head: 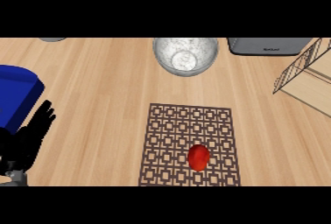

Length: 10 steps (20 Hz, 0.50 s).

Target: Pick the croissant from the placemat and place it in the tiered shelf

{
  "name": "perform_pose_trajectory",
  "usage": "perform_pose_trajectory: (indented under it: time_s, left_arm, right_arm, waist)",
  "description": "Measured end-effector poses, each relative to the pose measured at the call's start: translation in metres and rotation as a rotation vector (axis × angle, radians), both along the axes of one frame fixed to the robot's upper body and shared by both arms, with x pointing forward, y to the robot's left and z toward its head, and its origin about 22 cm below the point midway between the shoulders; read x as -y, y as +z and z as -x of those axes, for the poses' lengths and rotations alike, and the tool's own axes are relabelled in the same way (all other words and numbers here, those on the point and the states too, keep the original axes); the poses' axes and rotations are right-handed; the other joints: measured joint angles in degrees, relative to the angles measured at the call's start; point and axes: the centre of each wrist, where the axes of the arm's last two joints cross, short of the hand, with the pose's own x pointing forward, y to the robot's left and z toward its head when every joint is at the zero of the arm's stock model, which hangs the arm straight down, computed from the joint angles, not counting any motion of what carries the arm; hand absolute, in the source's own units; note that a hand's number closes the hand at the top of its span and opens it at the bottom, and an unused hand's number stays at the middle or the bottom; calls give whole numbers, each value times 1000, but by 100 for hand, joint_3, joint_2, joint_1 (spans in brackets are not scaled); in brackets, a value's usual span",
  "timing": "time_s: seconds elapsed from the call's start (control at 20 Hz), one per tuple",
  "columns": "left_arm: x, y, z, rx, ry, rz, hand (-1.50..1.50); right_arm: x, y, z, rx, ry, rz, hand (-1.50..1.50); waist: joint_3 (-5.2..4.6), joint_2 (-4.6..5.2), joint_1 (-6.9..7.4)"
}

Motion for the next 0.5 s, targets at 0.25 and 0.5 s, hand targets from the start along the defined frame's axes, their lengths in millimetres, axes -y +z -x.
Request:
perform_pose_trajectory:
  time_s: [0.25,0.5]
  left_arm:
    - [0,-4,-2,0,1,2,0]
    - [1,-2,0,5,-6,-1,0]
  right_arm:
    - [20,-19,-16,-15,-28,-39,150]
    - [42,-34,-25,-20,-97,-61,-150]
  waist:
    - [3,-1,-14]
    - [3,0,-2]
